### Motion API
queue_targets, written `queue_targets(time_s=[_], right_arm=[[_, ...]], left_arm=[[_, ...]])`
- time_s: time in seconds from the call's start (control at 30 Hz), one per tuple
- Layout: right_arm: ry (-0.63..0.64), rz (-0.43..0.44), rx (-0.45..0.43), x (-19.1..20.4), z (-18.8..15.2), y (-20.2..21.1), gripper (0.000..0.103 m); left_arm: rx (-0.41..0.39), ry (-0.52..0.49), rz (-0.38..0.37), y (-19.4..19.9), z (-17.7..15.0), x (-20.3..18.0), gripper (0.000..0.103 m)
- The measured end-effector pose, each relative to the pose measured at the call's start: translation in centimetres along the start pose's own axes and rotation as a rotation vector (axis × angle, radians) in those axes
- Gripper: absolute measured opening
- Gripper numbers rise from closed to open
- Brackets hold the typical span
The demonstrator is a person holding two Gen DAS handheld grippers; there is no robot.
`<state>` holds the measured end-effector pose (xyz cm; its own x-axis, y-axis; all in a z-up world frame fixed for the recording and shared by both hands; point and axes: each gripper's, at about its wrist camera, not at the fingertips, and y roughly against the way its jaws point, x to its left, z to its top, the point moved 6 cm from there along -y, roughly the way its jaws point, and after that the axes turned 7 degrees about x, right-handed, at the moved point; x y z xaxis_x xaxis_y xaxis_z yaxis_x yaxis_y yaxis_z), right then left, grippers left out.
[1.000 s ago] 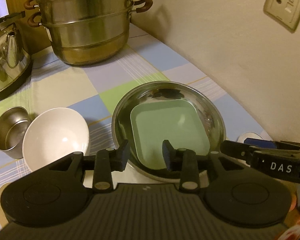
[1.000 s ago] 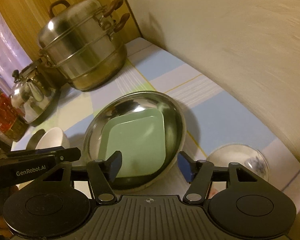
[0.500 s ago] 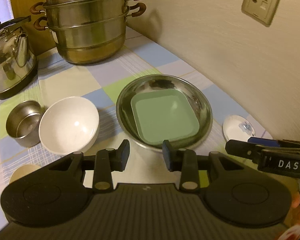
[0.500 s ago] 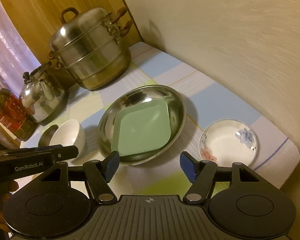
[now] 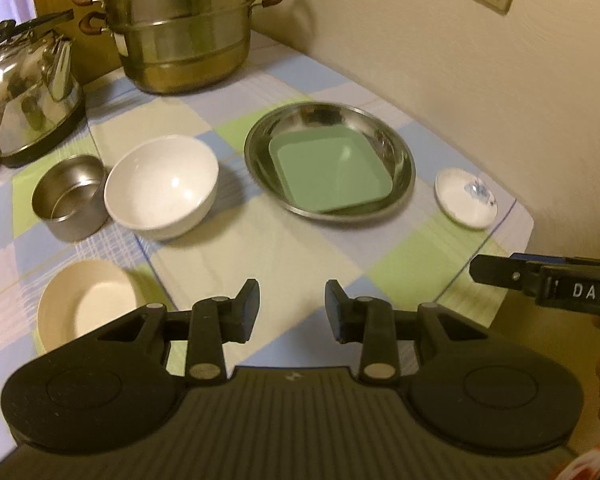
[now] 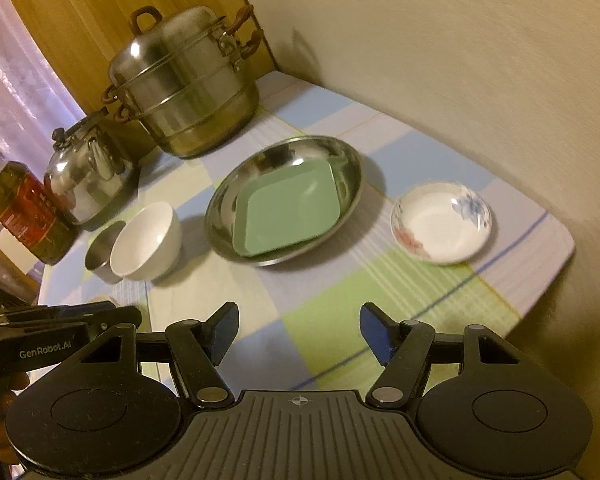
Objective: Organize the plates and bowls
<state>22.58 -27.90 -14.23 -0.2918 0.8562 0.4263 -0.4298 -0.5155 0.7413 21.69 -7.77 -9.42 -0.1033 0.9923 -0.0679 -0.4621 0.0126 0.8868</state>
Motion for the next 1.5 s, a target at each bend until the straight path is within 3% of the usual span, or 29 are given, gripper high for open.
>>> queue_targets(time_s=[0.33,0.73,1.5], right_arm=[[-0.019,-0.018,0.016,0.4,-3.2,1.0,0.067],[-0.035,-0.037,0.026,0.2,-4.4,1.3,0.067],[-0.122,-0.113,0.025,-5.3,-3.3,1.5,0.067]], left_arm=[[0.025,-0.016,-0.021,1.0,-2.7,0.6,0.033],[0.048,-0.041,-0.056,1.1,-4.4,0.1,0.033],[0.053,-0.102,-0.154,-2.3,-1.5,-5.2,0.033]])
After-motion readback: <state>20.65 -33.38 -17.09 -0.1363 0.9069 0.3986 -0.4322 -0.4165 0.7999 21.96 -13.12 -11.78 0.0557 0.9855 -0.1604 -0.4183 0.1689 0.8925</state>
